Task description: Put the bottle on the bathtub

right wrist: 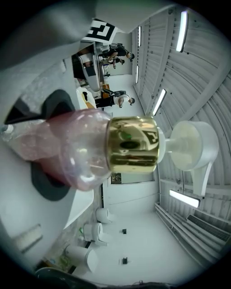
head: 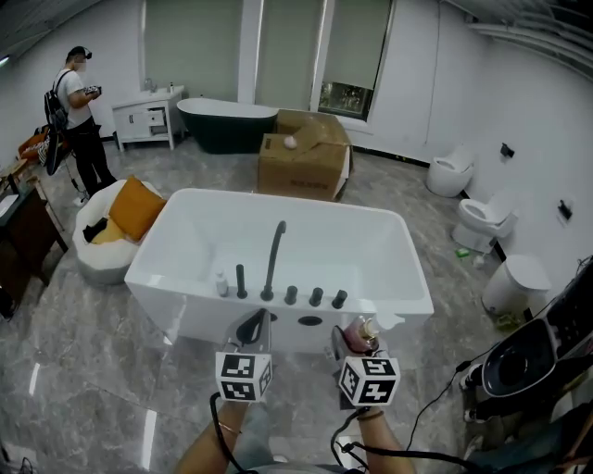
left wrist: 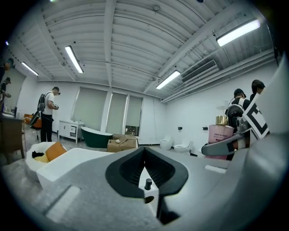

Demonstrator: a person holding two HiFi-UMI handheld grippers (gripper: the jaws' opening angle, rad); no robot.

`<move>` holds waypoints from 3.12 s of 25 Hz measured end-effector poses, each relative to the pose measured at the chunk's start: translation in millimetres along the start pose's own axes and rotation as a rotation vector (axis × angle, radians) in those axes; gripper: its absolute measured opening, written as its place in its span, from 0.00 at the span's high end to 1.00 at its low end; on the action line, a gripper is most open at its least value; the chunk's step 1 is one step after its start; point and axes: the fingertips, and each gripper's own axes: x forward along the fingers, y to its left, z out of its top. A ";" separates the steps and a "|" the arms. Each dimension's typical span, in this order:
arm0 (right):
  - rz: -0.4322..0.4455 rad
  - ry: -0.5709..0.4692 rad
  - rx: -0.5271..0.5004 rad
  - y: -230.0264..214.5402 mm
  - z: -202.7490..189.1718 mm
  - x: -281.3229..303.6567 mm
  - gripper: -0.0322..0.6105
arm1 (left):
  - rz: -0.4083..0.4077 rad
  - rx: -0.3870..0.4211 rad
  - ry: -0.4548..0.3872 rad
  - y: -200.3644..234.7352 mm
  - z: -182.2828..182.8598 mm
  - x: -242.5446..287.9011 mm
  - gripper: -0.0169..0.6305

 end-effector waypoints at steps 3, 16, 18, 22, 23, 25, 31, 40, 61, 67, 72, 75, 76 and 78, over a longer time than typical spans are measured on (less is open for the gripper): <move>-0.019 -0.012 0.002 -7.0 11.9 26.5 0.61 | -0.016 0.023 -0.009 13.2 6.5 33.2 0.96; -0.045 -0.037 0.033 -11.8 72.6 130.4 0.61 | -0.058 0.042 -0.003 69.9 33.5 139.8 0.96; -0.054 -0.037 0.029 -10.7 80.3 145.2 0.61 | -0.061 0.043 -0.012 81.9 40.7 152.8 0.96; -0.068 -0.041 0.031 -12.7 99.4 172.8 0.61 | -0.064 0.043 -0.026 101.9 54.8 180.5 0.96; -0.073 -0.043 0.030 -13.6 104.4 178.9 0.61 | -0.067 0.042 -0.031 105.9 58.0 187.0 0.96; -0.086 -0.050 0.028 -14.9 113.9 190.5 0.61 | -0.074 0.042 -0.039 114.0 63.6 199.4 0.96; -0.103 -0.059 0.050 -12.5 124.8 218.2 0.61 | -0.079 0.035 -0.052 139.6 63.9 225.3 0.96; -0.105 -0.020 0.062 -29.3 112.2 247.8 0.61 | -0.069 0.000 0.028 146.7 32.6 254.3 0.96; -0.168 0.012 0.095 -98.6 108.5 251.5 0.61 | -0.148 0.005 0.072 91.6 27.8 309.7 0.96; -0.265 0.012 0.128 -139.6 101.8 225.6 0.61 | -0.245 0.009 0.082 45.8 23.8 333.2 0.96; -0.355 0.011 0.151 -173.2 95.3 198.3 0.61 | -0.345 0.014 0.078 -1.3 24.2 348.9 0.96; -0.400 0.007 0.164 -190.2 92.8 182.9 0.61 | -0.397 0.017 0.077 -27.1 24.2 357.0 0.96; -0.414 0.005 0.168 -194.8 91.6 178.0 0.61 | -0.413 0.018 0.080 -34.9 23.2 358.8 0.96; -0.438 0.004 0.174 -202.8 88.8 169.2 0.61 | -0.444 0.019 0.086 -50.0 20.6 361.4 0.96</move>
